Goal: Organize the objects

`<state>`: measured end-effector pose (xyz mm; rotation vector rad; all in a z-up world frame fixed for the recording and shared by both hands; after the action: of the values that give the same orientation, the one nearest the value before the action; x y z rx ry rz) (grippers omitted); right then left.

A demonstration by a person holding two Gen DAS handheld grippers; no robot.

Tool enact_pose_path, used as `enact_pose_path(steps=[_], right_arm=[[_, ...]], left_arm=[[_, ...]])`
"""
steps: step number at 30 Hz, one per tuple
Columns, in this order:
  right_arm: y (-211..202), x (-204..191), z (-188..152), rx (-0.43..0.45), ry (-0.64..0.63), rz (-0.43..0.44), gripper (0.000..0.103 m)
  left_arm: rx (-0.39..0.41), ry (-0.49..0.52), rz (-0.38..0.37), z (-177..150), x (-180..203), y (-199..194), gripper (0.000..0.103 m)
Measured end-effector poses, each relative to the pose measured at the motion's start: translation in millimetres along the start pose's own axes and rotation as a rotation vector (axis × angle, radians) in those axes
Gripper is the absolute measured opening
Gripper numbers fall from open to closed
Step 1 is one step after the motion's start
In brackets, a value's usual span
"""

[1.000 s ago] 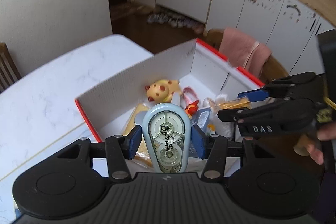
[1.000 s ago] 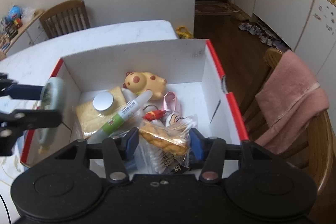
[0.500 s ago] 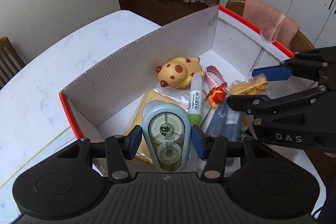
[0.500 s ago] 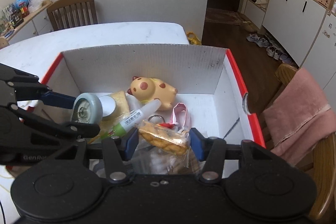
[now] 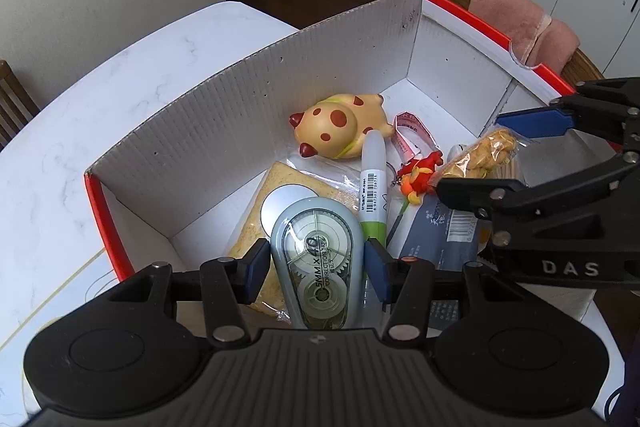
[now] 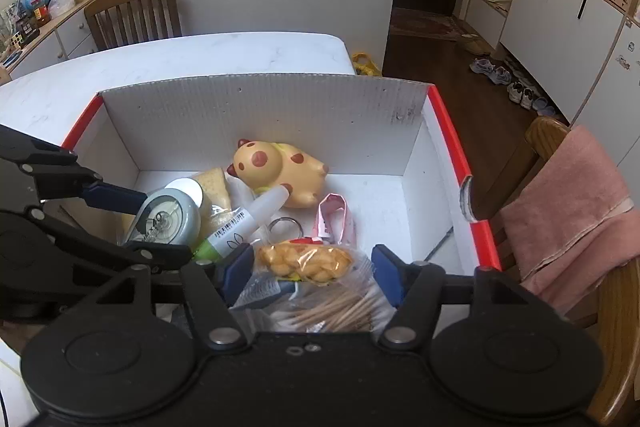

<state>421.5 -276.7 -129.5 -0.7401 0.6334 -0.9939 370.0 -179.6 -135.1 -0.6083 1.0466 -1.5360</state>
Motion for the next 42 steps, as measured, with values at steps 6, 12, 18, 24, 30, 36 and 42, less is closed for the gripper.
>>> enact_pose_path(steps=[6,12,18,24,30,36,42], right_arm=[[-13,5,-2,0.009,0.011,0.004,0.072],[-27,5,-5,0.021,0.004,0.014,0.073],[-45,0,-6,0.048,-0.001,0.033,0.076],[-64,-7,-7,0.072,-0.015,0.051,0.078],[-83,-17,-10,0.102,-0.031,0.079,0.080],[-102,-26,-13,0.160,-0.032,0.111,0.087],[-116,-38,-16,0.217,-0.027,0.122,0.092]], left_arm=[[0.013,-0.006,-0.013,-1,1,-3,0.055],[0.048,-0.010,-0.019,-4,2,-15,0.061],[0.079,-0.052,-0.021,-8,-5,-31,0.061],[0.127,-0.110,-0.047,-14,-16,-55,0.061],[0.202,-0.152,-0.086,-24,-26,-83,0.070],[0.258,-0.194,-0.098,-38,-37,-109,0.077],[0.301,-0.216,-0.078,-54,-47,-131,0.083]])
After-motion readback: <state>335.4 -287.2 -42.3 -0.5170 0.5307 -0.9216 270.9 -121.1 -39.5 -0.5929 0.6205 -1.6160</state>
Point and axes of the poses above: each gripper's, at about its wrist camera, not at the fingertips, and y roughly the way its jaws point, x to its right, z to its top, the point moved 3 cm from there along y, roughly the way its jaws point, and after that the axes turned 8 degrees about z, right-handed, at the moved point
